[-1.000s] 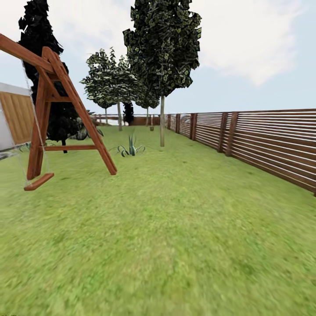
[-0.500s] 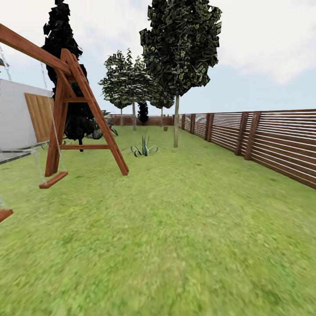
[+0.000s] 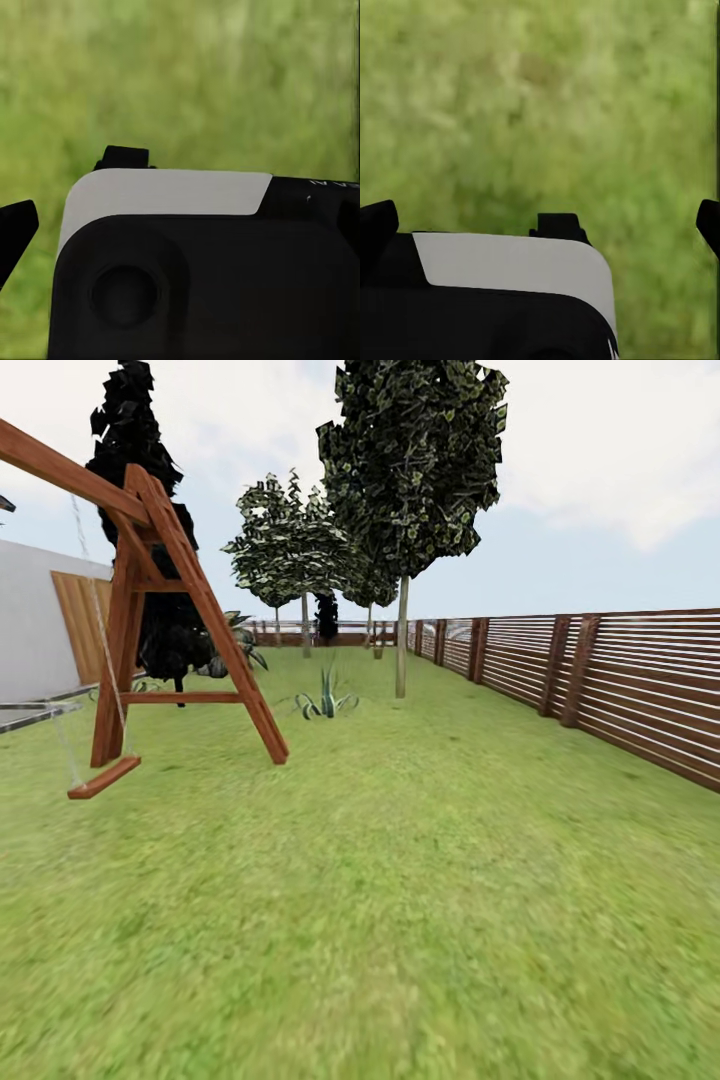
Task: Take the three Easter eggs out of the wicker basket on the lawn in the garden, then place them on the lawn next to a single tree (choose any tree) so that all three eggs are next to the same tree and none are left in the basket.
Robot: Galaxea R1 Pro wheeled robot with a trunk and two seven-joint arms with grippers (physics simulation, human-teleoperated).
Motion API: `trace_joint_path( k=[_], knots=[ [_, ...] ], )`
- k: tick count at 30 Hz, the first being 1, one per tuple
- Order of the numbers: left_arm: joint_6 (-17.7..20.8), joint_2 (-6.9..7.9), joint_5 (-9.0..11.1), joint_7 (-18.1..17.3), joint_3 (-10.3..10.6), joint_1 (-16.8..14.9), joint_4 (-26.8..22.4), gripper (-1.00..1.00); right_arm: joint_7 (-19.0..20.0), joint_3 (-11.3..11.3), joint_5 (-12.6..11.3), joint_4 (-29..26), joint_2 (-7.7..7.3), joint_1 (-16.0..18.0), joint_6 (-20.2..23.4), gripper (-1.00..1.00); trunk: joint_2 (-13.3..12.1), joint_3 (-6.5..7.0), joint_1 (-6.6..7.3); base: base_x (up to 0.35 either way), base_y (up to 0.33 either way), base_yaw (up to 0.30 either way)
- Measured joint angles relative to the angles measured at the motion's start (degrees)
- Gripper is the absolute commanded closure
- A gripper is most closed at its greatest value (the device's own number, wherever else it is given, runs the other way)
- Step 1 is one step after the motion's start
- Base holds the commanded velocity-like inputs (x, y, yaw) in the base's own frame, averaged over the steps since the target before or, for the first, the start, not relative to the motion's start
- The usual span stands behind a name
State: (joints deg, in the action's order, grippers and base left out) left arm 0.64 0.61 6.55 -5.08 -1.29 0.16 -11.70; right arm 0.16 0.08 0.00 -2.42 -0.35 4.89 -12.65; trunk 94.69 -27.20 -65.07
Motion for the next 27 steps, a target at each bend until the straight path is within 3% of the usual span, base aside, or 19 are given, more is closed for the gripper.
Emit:
trace_joint_path(
  k=[27],
  knots=[
    [0.0, 0.0, 0.0, 0.0, 0.0, 0.0, 0.0, -1.0, 0.0, 0.0, 0.0, 0.0, 0.0, 0.0, 0.0, -1.0, 0.0, 0.0, 0.0, 0.314, -0.131, -0.007]
  ],
)
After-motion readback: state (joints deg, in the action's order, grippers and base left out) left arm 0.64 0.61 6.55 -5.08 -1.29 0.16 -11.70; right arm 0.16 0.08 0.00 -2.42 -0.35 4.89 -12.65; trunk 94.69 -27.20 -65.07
